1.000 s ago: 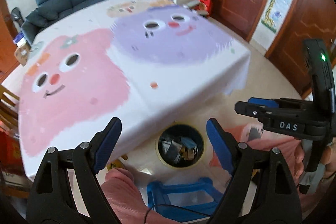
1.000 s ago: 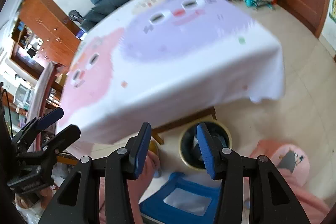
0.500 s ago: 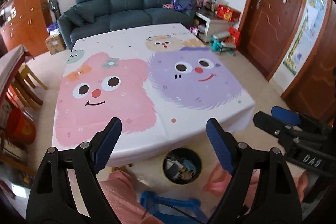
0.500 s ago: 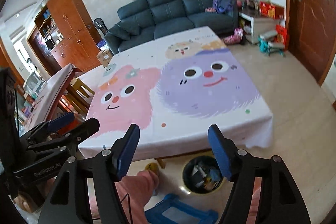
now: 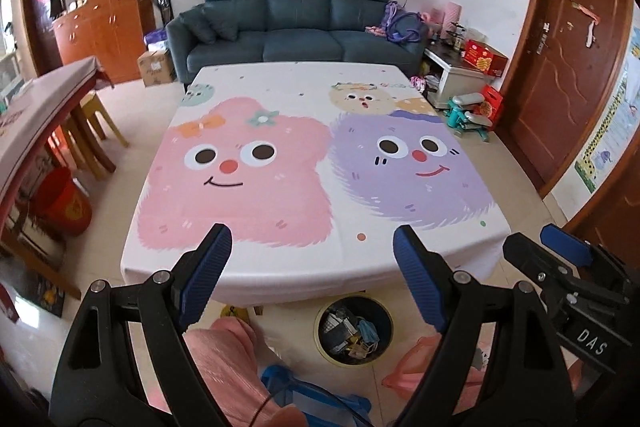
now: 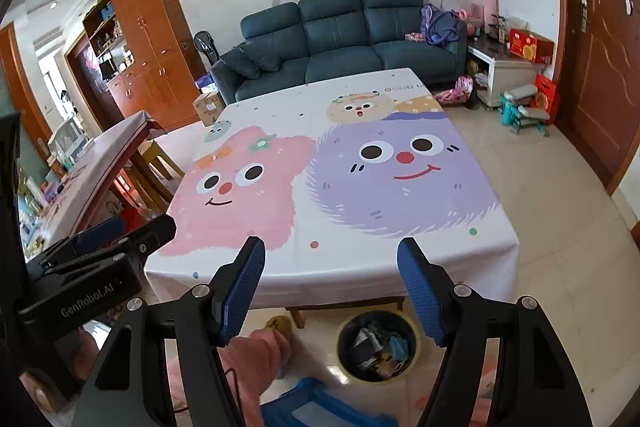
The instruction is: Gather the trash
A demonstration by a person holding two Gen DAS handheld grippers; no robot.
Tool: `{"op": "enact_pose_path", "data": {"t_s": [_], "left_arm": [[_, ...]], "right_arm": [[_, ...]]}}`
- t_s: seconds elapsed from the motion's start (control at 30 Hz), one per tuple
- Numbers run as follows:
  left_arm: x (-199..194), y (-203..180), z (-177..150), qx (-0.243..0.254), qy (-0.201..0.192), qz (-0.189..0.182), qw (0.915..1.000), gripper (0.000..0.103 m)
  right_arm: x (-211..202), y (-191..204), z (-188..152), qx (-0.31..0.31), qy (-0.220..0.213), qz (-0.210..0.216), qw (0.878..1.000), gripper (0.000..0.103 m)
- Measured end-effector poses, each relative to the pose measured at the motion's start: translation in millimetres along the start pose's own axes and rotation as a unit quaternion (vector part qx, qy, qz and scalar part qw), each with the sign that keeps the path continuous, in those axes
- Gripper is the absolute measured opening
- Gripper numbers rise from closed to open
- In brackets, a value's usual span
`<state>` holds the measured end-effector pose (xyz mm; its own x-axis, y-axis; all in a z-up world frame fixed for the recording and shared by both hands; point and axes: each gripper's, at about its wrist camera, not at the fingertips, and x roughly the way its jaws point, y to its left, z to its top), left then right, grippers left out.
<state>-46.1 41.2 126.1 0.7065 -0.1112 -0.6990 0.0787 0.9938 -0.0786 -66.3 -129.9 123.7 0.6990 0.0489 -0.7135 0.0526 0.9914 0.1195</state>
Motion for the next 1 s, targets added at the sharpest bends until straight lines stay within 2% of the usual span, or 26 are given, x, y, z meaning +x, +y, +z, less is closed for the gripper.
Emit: {"op": "enact_pose_path", "data": {"t_s": [0.27, 0.5, 1.0], "left_arm": [[12, -7, -10, -0.016, 0.004, 0.009, 0.9998, 0.081], [17, -17, -9, -0.010, 0.009, 0.013, 0.9998, 0.081], [20, -25, -9, -0.004, 0.013, 0.014, 0.9998, 0.081]], "right_arm": [[8, -14, -10, -0.012, -0.013, 0.003, 1.000, 0.070], [13, -29, -18, 0.002, -0.011, 0.012, 1.000, 0.070], [2, -19, -12, -0.020, -0.035, 0.011, 0.999, 0.070]]}}
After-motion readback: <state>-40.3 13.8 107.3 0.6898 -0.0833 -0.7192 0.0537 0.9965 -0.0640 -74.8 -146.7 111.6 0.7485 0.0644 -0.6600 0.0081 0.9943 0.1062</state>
